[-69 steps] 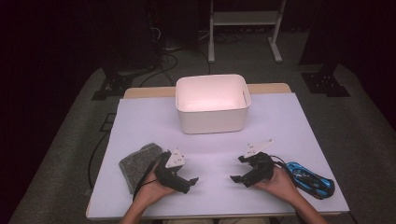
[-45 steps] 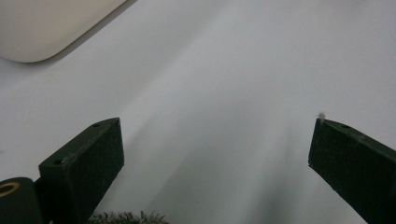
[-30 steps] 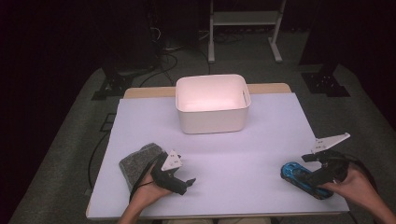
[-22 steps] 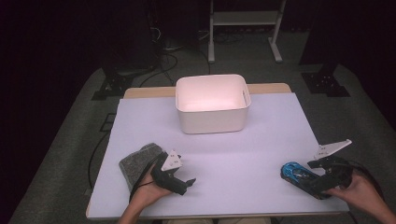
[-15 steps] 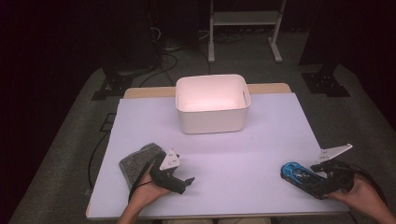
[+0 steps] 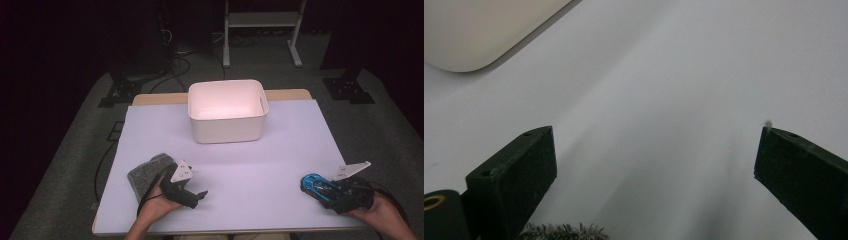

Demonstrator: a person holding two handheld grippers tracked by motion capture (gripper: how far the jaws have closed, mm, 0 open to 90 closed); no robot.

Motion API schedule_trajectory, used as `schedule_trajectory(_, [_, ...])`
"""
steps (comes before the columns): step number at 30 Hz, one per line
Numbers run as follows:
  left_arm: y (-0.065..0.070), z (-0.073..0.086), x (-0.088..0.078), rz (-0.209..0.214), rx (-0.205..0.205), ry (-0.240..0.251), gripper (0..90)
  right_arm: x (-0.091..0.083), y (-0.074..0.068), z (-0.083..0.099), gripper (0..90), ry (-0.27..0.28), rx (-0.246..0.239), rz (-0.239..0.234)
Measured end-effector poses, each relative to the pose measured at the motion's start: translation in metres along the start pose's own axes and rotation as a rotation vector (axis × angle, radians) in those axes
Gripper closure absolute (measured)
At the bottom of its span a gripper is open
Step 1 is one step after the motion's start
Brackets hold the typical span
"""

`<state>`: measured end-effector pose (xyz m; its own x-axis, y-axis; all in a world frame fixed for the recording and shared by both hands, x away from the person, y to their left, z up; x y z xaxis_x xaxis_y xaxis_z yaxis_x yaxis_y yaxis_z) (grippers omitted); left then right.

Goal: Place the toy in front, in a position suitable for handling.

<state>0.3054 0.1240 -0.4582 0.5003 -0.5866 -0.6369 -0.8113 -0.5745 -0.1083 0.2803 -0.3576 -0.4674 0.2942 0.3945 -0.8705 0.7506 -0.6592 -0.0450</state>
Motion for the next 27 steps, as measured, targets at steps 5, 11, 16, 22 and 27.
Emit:
schedule_trajectory(5, [0.0000,0.0002,-0.0001,0.000,0.005,-0.001,3.0,-0.0010,0.0003,0.0004,22.6,0.012,0.006,0.012])
schedule_trajectory(11, [-0.0007,0.0010,-0.0010,-0.002,-0.002,-0.004,3.0,-0.0022,0.0001,0.0001,24.4,0.013,0.004,0.009])
schedule_trajectory(16, [-0.0017,0.0010,-0.0019,-0.004,-0.003,0.001,3.0,-0.0035,0.0005,0.0007,24.7,0.019,0.006,0.002])
schedule_trajectory(22, [-0.0018,0.0009,-0.0021,-0.004,-0.003,0.002,3.0,-0.0049,0.0012,0.0017,24.9,0.013,0.008,-0.009])
schedule_trajectory(27, [-0.0026,0.0009,-0.0027,-0.002,-0.008,0.004,3.0,-0.0064,0.0012,0.0027,25.0,0.010,0.002,-0.016])
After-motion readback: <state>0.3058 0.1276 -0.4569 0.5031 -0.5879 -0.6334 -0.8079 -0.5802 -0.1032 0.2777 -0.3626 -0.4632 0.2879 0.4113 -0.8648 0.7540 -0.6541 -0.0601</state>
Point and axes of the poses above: each handheld gripper's, and its own axes: x roughly forward along the jaws, z roughly out of its underside, y roughly to its right, the point moved 3 cm from there along x, roughly forward along the jaws, and after that the axes turned 3 degrees about -z, right-handed, at the moved point
